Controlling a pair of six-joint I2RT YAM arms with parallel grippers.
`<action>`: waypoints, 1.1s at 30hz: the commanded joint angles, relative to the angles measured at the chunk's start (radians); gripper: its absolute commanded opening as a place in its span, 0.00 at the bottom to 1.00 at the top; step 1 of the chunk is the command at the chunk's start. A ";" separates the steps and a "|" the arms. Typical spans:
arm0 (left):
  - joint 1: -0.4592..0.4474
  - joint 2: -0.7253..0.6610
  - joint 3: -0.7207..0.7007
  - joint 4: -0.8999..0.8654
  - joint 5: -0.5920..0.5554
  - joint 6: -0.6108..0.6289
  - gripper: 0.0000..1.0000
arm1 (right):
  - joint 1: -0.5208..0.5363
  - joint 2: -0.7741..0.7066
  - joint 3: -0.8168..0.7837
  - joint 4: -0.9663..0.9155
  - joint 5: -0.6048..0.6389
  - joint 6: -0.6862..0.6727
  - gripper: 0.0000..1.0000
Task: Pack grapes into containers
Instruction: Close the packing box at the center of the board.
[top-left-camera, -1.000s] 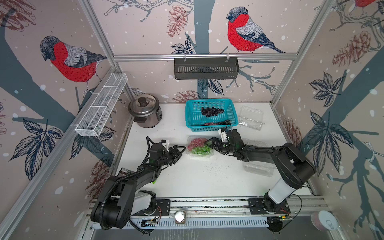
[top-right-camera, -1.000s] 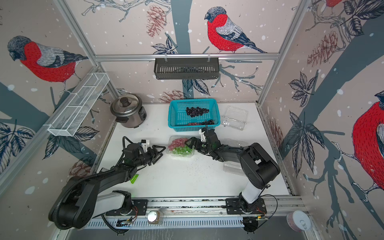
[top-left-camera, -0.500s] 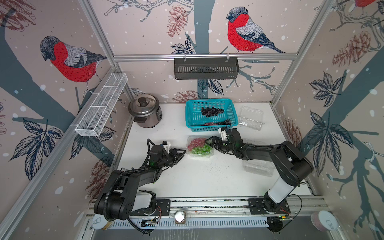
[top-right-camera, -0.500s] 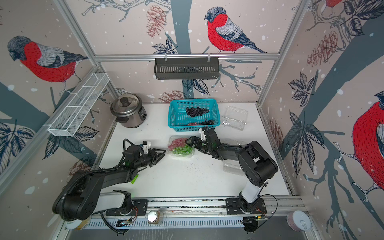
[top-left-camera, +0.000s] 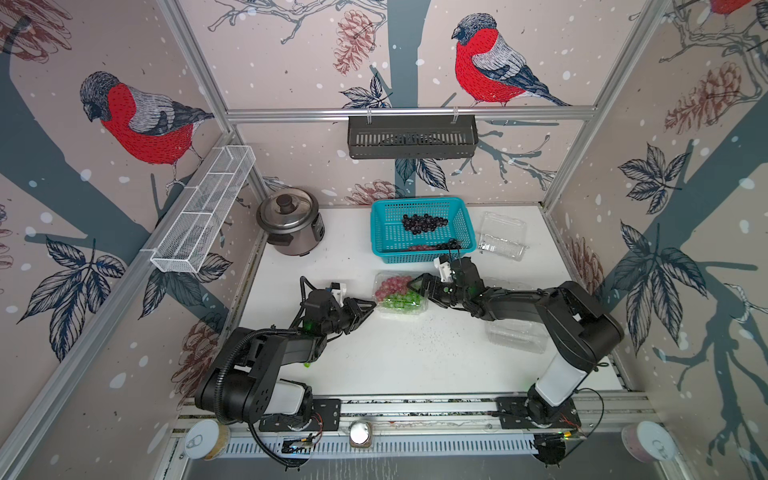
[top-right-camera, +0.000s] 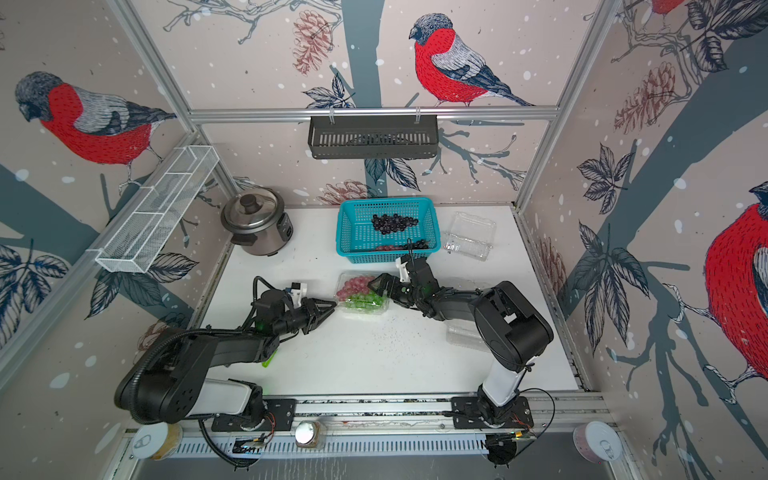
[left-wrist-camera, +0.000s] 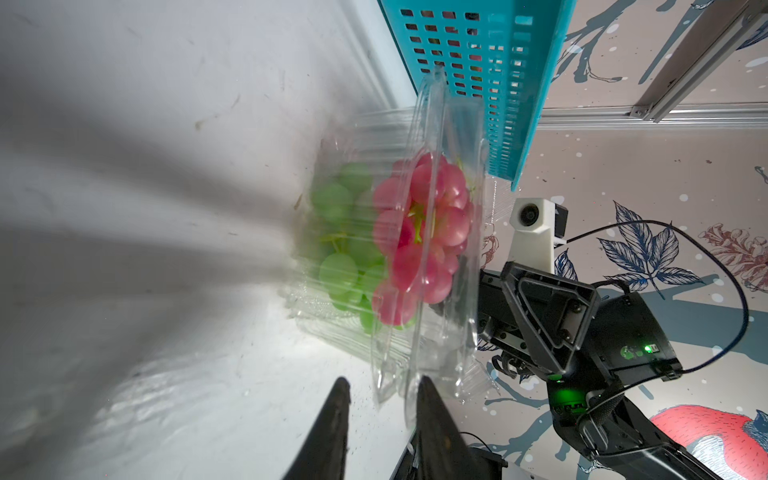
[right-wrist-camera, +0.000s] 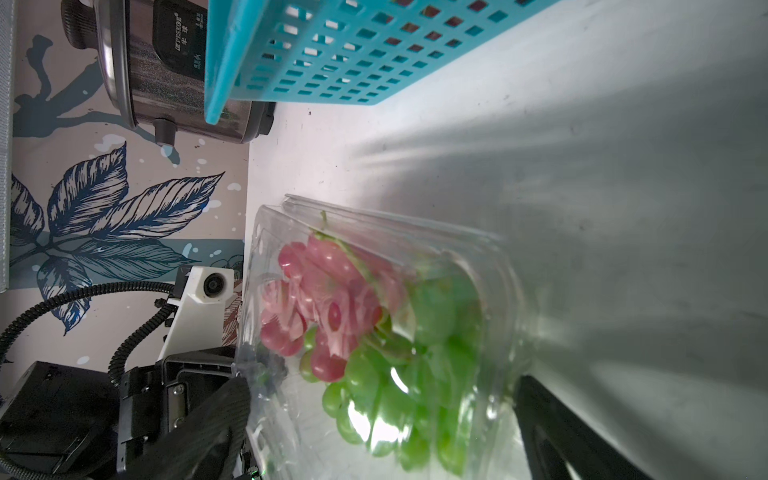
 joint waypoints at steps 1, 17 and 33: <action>-0.002 0.013 0.008 0.057 0.003 -0.005 0.28 | 0.005 0.008 0.008 0.026 -0.005 0.001 1.00; -0.002 0.074 0.014 0.109 -0.028 -0.017 0.16 | 0.005 0.024 0.019 0.023 -0.013 -0.006 1.00; -0.014 0.087 0.030 0.077 -0.053 0.012 0.12 | 0.004 0.046 0.032 0.035 -0.026 -0.001 1.00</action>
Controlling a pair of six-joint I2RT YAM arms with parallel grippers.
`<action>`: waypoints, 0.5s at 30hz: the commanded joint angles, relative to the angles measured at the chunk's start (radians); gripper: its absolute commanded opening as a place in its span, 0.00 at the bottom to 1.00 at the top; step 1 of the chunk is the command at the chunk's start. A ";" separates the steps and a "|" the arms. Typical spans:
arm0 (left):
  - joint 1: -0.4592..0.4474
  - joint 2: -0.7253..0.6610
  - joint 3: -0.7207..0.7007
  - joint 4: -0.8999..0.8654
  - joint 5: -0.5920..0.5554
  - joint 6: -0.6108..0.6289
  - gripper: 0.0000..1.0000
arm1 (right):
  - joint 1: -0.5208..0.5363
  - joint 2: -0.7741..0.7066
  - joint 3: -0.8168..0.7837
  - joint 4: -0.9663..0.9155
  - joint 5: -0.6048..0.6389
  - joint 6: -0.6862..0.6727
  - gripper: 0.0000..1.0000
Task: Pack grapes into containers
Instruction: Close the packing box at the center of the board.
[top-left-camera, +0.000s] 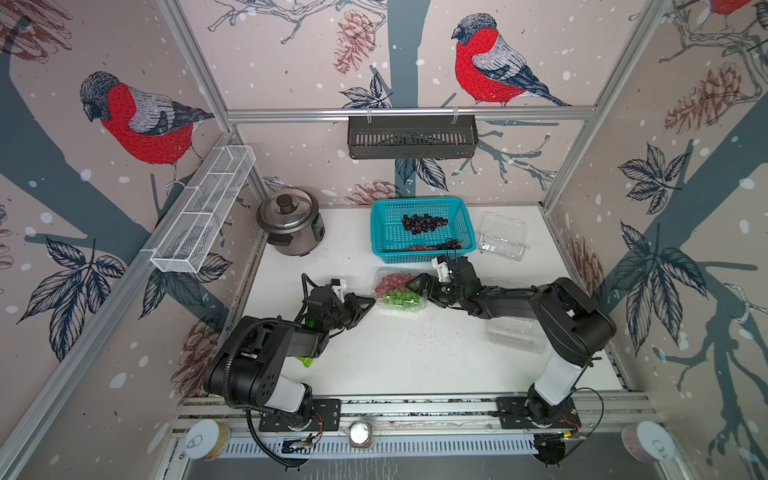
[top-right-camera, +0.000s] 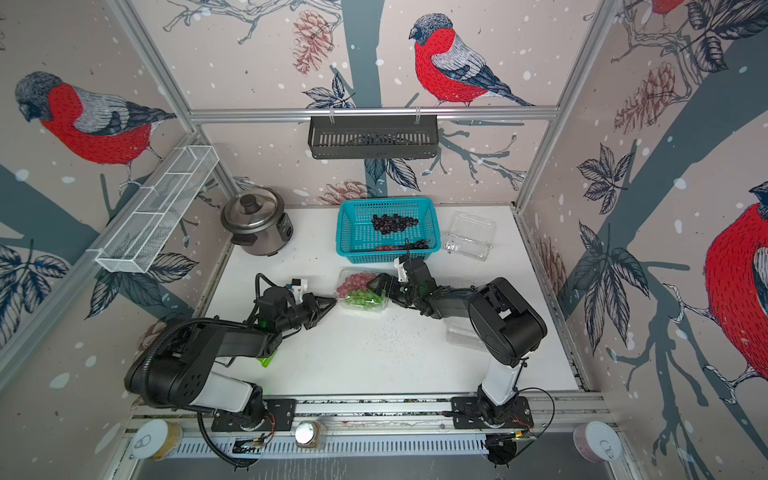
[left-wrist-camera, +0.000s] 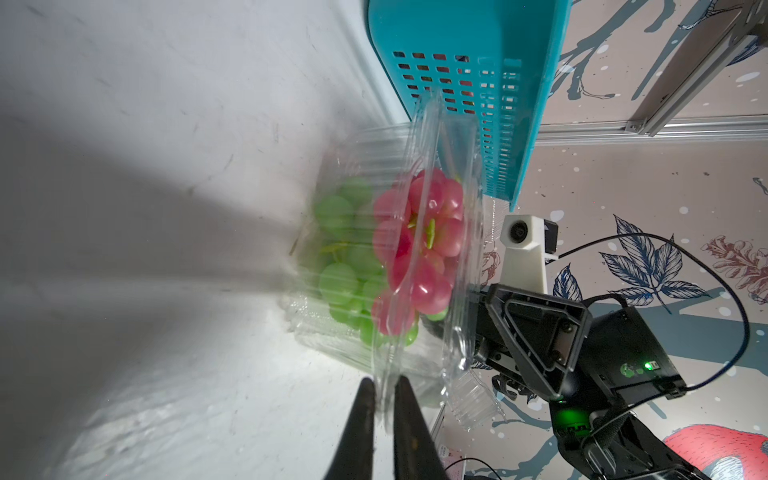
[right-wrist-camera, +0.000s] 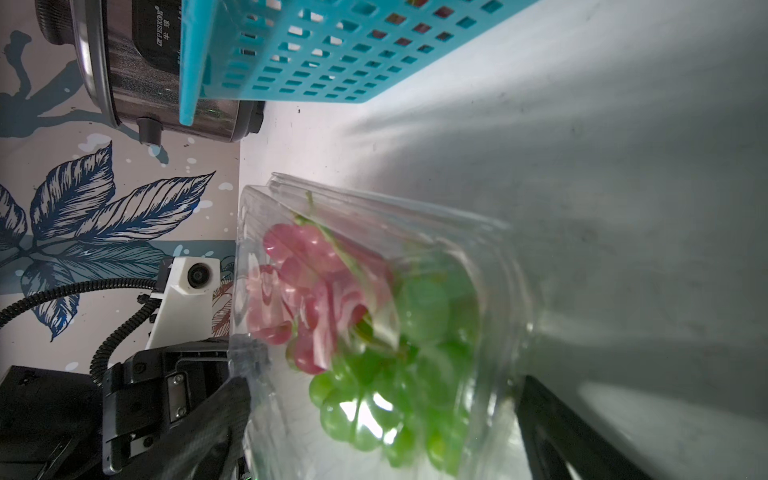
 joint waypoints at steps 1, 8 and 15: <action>-0.007 0.010 0.004 -0.001 -0.004 0.011 0.11 | 0.001 0.003 0.006 0.035 -0.026 -0.001 1.00; -0.014 0.029 0.007 0.016 -0.004 0.004 0.12 | 0.001 0.006 0.006 0.040 -0.029 0.003 1.00; -0.023 0.027 0.011 0.017 -0.008 0.004 0.11 | 0.001 0.008 0.006 0.042 -0.030 0.003 1.00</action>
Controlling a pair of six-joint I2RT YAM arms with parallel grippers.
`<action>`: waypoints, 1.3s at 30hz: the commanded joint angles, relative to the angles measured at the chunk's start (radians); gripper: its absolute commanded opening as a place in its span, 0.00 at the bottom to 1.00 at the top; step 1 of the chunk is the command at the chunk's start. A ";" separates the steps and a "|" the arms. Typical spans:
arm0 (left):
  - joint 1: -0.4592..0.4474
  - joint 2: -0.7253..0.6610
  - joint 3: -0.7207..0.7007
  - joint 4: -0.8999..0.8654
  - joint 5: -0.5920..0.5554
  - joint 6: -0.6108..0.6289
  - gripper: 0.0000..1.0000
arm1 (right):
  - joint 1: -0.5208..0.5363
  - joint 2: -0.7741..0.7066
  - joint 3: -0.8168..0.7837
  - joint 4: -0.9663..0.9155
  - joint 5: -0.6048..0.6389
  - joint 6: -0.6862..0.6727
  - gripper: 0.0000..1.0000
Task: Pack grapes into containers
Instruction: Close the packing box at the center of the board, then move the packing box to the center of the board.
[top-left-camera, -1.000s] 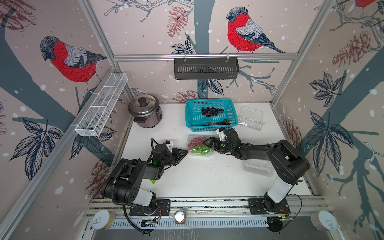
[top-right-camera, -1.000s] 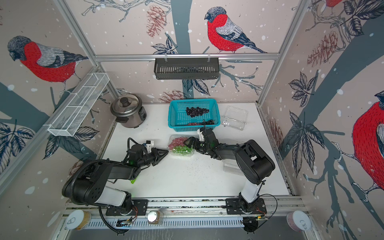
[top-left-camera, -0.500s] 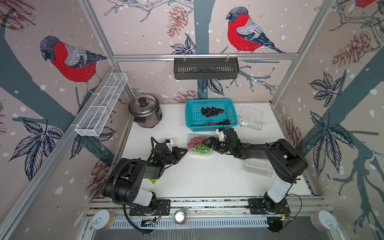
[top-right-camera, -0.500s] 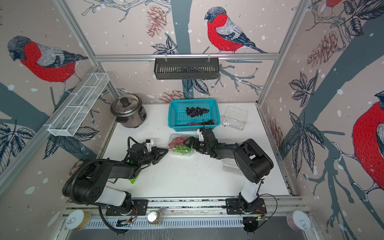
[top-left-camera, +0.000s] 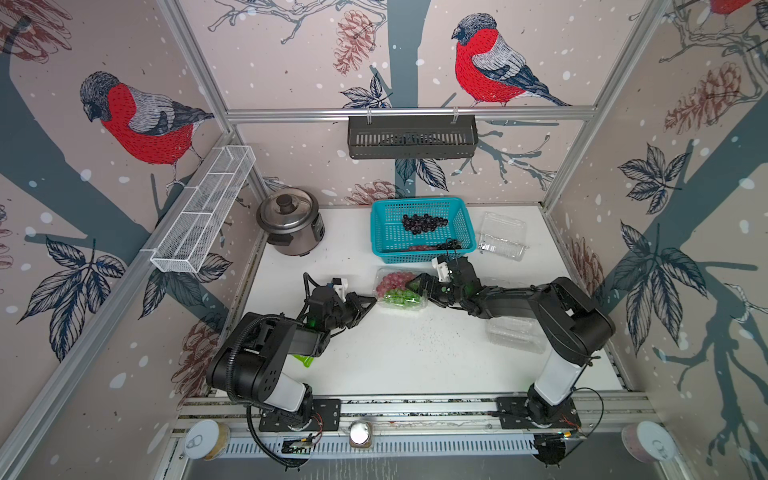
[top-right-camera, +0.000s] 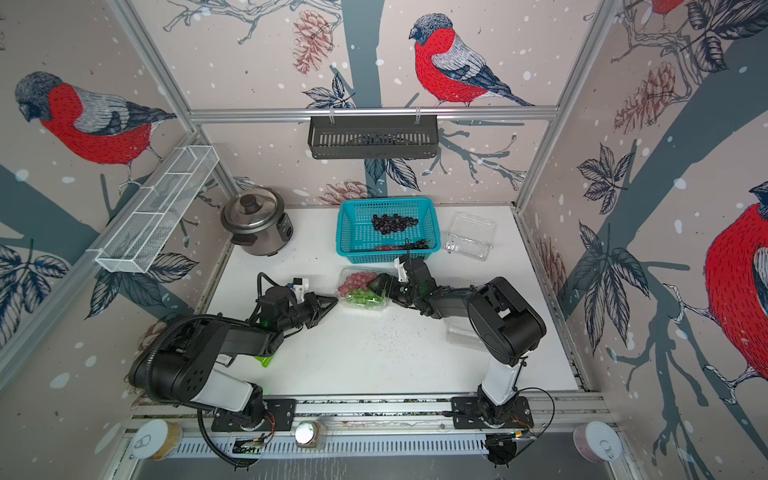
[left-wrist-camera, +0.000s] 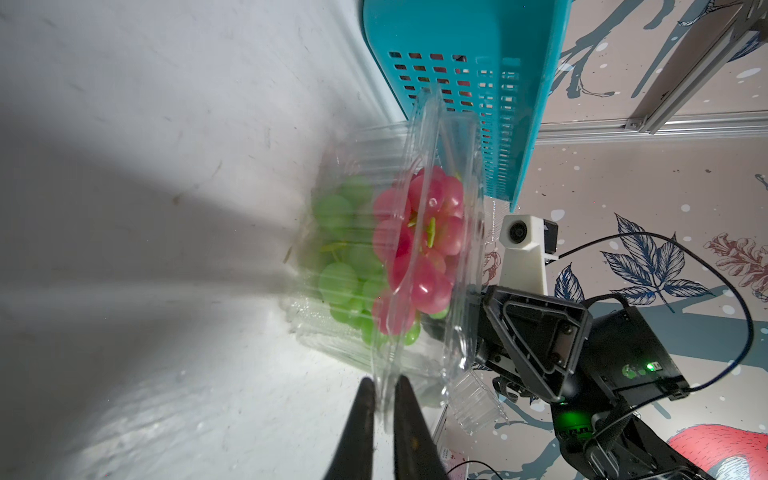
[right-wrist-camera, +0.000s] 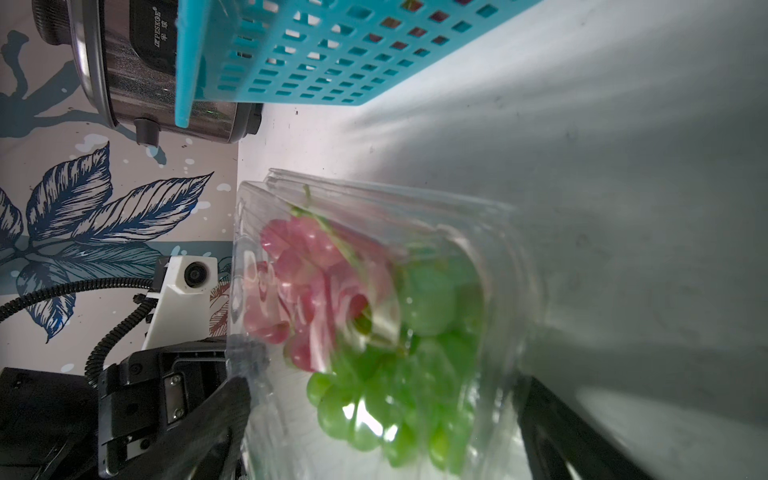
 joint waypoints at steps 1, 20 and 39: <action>-0.007 0.003 0.001 -0.009 0.001 0.005 0.11 | 0.003 0.004 0.006 0.035 -0.032 0.003 1.00; 0.009 -0.144 0.035 -0.243 -0.040 0.099 0.21 | 0.003 -0.016 0.010 0.011 -0.030 -0.012 1.00; 0.037 -0.077 0.315 -0.578 -0.061 0.237 0.98 | 0.039 -0.084 0.041 -0.149 0.051 -0.103 1.00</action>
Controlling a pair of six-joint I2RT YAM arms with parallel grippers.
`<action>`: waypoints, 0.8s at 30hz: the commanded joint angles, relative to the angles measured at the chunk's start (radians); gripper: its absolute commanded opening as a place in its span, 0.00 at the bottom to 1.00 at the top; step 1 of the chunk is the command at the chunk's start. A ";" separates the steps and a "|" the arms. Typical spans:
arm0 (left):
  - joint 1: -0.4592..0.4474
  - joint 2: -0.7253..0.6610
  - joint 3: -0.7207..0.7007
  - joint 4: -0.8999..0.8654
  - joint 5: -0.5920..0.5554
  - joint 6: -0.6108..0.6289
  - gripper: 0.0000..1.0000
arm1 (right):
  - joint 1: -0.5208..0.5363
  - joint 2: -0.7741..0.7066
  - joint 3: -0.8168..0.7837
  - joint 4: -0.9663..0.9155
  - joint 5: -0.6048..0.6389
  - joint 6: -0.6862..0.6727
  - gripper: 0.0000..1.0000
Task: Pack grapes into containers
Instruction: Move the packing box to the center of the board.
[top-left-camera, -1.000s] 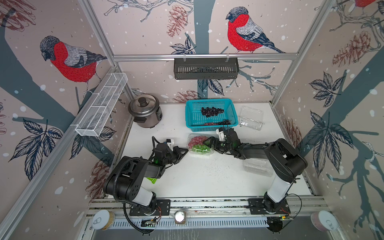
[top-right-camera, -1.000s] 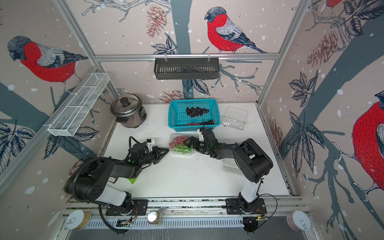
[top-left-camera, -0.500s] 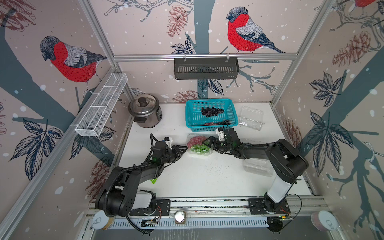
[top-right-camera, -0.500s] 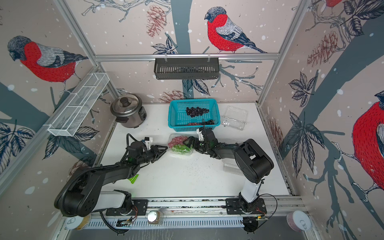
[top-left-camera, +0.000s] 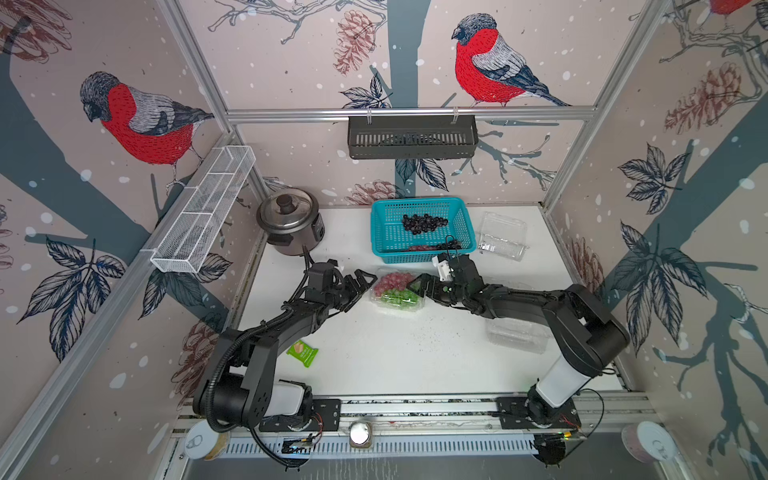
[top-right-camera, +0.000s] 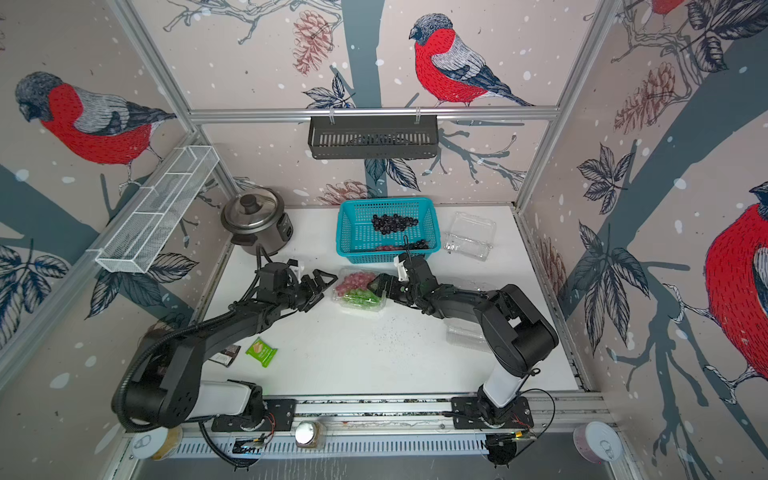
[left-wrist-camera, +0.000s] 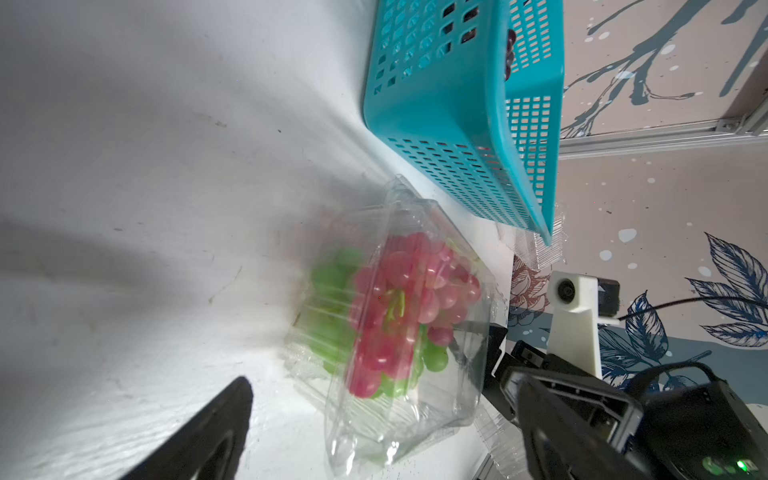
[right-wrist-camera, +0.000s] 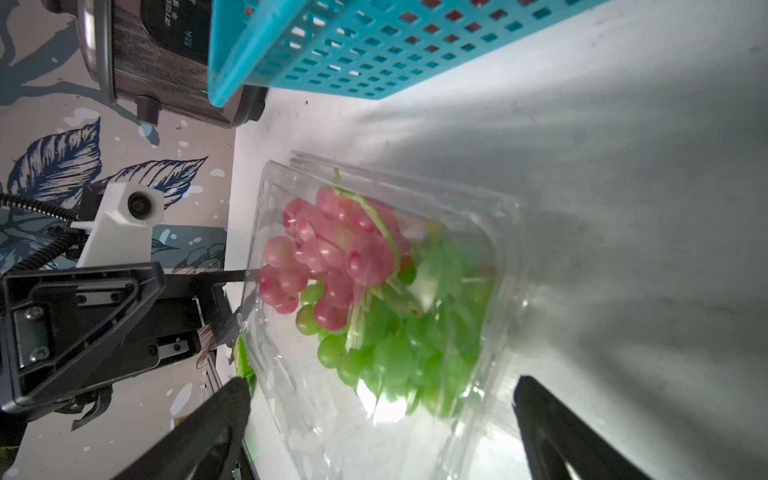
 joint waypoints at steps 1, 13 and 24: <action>-0.012 0.040 0.024 0.035 0.030 -0.002 0.98 | 0.027 0.012 0.033 -0.009 0.021 -0.026 1.00; 0.030 0.040 0.048 -0.023 0.026 0.008 0.98 | 0.114 0.136 0.186 -0.021 0.020 -0.020 1.00; 0.232 -0.030 0.024 -0.170 0.029 0.079 0.98 | 0.192 0.310 0.402 -0.014 -0.007 0.024 1.00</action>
